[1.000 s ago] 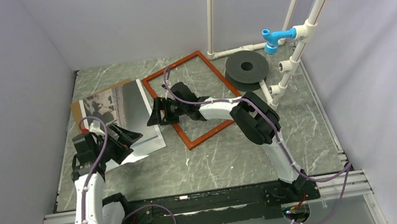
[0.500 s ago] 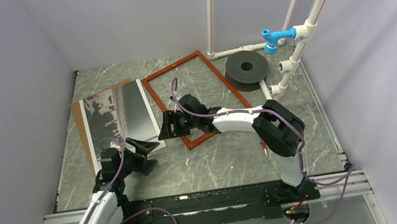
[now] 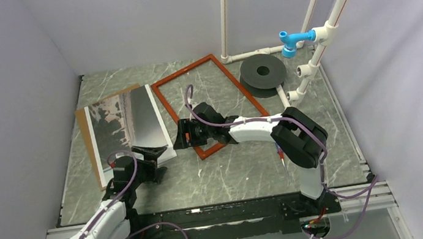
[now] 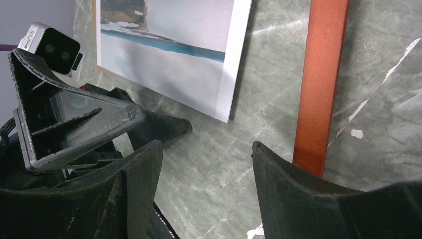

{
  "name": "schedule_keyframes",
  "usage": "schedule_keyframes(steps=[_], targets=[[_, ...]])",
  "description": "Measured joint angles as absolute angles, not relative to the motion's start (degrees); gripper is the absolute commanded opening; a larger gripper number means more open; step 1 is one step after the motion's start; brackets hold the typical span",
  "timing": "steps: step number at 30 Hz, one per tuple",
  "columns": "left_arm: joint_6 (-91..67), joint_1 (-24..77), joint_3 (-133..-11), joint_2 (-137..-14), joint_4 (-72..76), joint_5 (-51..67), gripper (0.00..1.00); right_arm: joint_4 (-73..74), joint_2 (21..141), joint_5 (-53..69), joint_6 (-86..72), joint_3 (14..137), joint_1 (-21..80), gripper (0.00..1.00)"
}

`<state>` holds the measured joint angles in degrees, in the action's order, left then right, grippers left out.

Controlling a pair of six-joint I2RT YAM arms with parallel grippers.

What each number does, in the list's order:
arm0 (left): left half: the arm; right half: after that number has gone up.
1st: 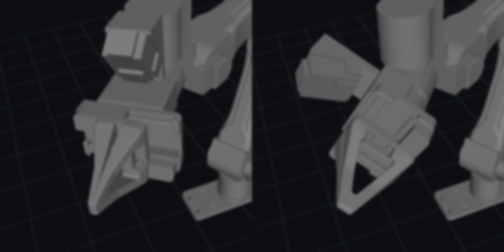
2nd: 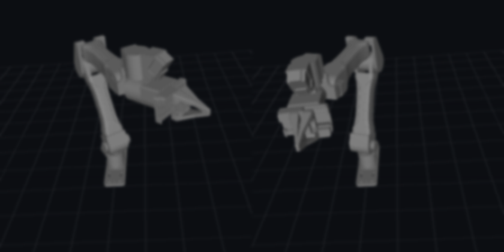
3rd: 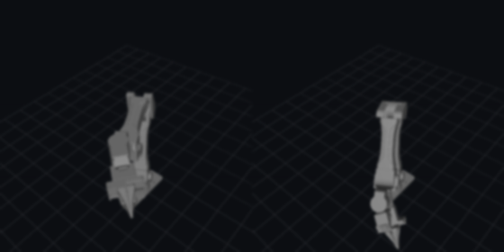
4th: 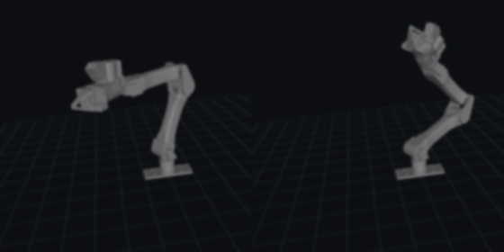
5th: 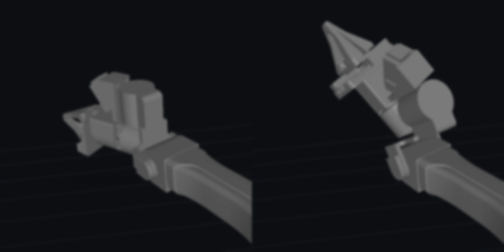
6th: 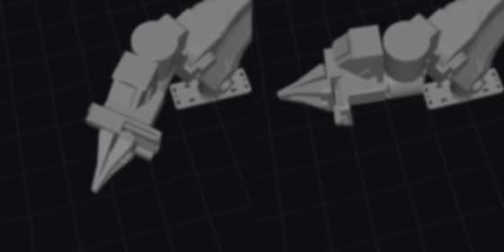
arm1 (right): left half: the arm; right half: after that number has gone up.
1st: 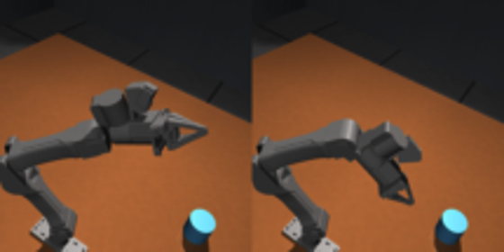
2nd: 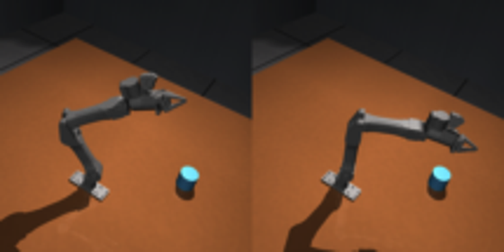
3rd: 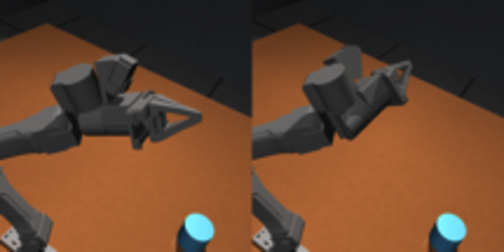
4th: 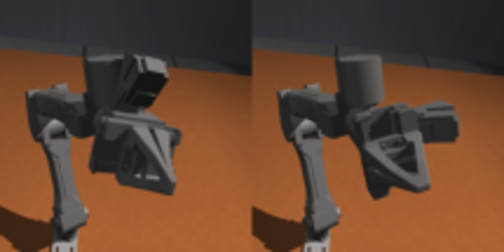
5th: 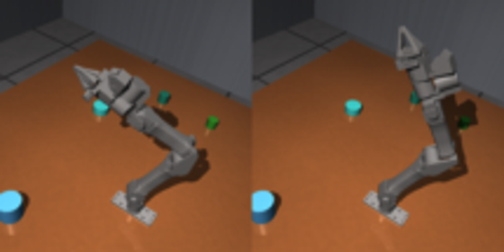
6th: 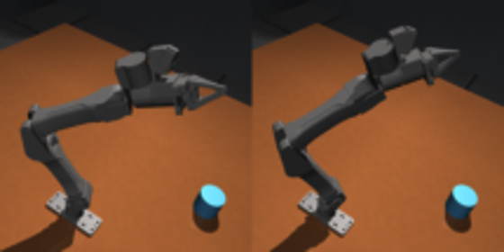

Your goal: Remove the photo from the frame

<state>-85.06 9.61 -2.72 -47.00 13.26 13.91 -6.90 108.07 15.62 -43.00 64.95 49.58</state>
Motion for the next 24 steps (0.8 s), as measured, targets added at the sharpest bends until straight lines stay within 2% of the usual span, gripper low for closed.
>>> schedule_keyframes(steps=[4,13,18,24], targets=[[-86.59,9.85,-2.46,-46.83,13.52,11.42,0.99,-6.72,108.07,15.25,-42.74,64.95,49.6,0.68],[-89.3,9.87,-1.13,-53.08,23.29,9.69,0.9,-5.91,108.07,15.09,-40.25,64.95,49.5,0.71],[-88.58,9.96,-0.6,-49.8,21.54,7.03,0.86,-6.2,108.07,17.28,-40.32,64.95,48.58,0.72],[-87.26,9.96,-0.6,-44.71,20.62,4.73,0.86,-8.73,108.36,21.15,-42.06,64.93,46.33,0.7]])
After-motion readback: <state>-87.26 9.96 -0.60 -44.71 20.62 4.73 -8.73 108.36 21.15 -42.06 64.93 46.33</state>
